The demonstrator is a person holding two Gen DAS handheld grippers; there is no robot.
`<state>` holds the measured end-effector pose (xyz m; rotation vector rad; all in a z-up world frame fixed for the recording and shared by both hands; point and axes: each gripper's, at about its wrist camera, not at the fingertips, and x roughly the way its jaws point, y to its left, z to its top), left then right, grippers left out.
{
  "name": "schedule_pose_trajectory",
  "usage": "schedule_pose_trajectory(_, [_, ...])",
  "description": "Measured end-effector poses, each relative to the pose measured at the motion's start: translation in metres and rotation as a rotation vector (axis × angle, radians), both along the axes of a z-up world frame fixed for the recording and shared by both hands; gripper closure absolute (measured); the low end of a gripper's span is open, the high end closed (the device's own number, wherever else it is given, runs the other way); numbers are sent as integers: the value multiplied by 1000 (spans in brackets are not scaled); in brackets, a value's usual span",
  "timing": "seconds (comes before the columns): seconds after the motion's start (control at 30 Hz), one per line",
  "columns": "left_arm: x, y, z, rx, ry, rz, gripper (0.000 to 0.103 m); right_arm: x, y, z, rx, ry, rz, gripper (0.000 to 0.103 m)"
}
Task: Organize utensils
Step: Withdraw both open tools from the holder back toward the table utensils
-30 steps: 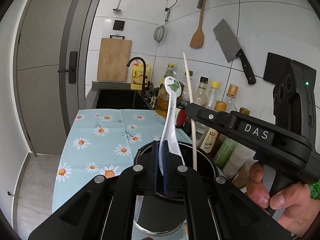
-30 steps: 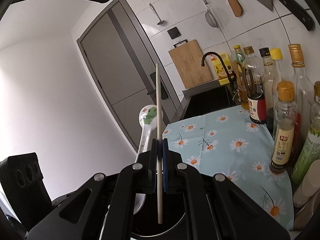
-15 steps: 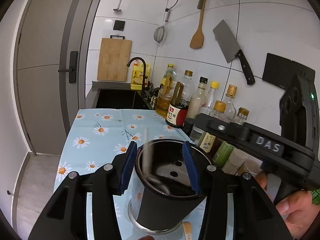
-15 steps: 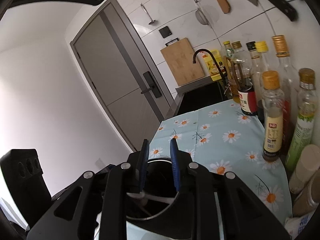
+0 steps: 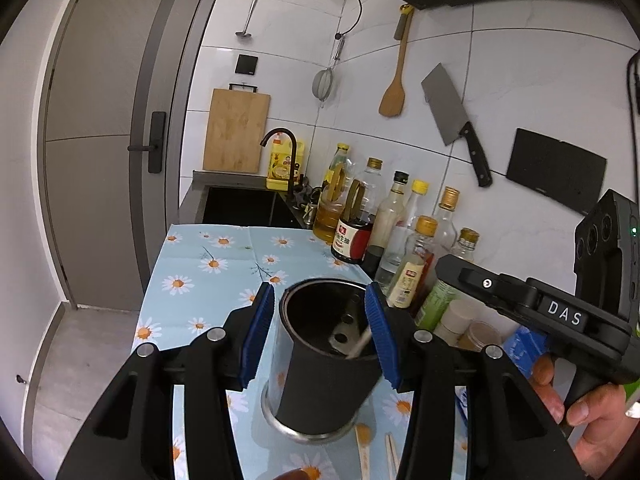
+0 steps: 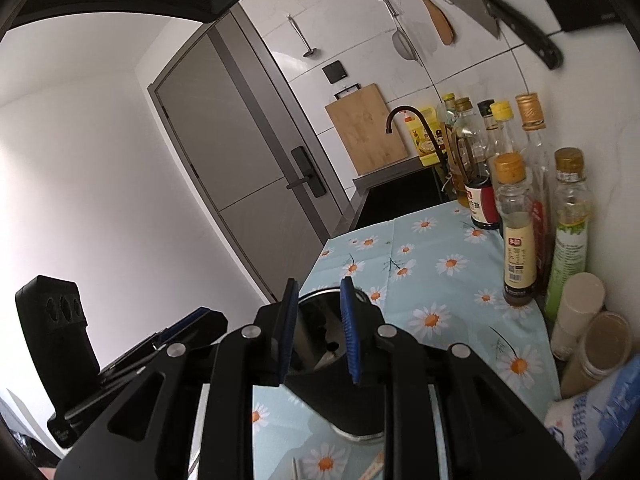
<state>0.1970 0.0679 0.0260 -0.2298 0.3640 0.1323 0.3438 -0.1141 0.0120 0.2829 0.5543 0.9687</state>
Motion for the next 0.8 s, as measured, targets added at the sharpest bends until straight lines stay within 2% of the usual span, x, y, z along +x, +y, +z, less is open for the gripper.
schedule_pose_trajectory(0.2, [-26, -13, 5, 0, 38, -39, 57, -22, -18, 10, -43, -6, 33, 74])
schedule_pose_trajectory(0.33, [-44, -19, 0, -24, 101, -56, 57, -34, -26, 7, -84, 28, 73, 71])
schedule_pose_trajectory(0.57, [-74, -23, -15, -72, 220, -52, 59, -44, -29, -12, -176, 146, 143, 64])
schedule_pose_trajectory(0.8, [-94, -29, -46, -112, 380, -70, 59, -48, -31, -38, -276, 277, 172, 64])
